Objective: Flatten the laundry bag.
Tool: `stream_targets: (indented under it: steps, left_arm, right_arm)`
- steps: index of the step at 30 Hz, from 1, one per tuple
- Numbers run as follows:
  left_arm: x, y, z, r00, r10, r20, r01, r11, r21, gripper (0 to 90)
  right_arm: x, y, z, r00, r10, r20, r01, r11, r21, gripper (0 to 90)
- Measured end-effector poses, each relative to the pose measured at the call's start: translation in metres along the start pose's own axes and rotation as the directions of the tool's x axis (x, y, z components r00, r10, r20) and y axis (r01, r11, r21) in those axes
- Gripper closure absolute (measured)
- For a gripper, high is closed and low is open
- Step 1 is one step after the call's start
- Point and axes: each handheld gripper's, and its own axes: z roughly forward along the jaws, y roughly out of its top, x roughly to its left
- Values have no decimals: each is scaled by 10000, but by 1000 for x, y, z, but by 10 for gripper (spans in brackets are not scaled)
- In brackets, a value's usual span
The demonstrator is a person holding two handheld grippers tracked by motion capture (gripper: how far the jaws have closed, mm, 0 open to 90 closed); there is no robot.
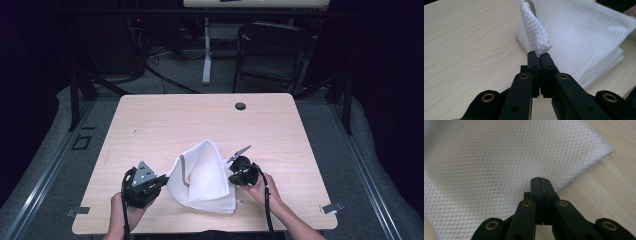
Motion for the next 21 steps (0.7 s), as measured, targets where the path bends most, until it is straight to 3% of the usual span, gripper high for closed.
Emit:
stream_targets:
  steps: [11,21]
  left_arm:
    - [4,-2,4,9999,-98,-35,99,9994,341,885]
    - [11,-5,8,9997,-227,13,225,9949,983,883]
  right_arm:
    - [-10,-6,-5,9990,453,38,-453,9990,30,900]
    - [-14,-8,-6,9991,420,40,-420,9991,107,900]
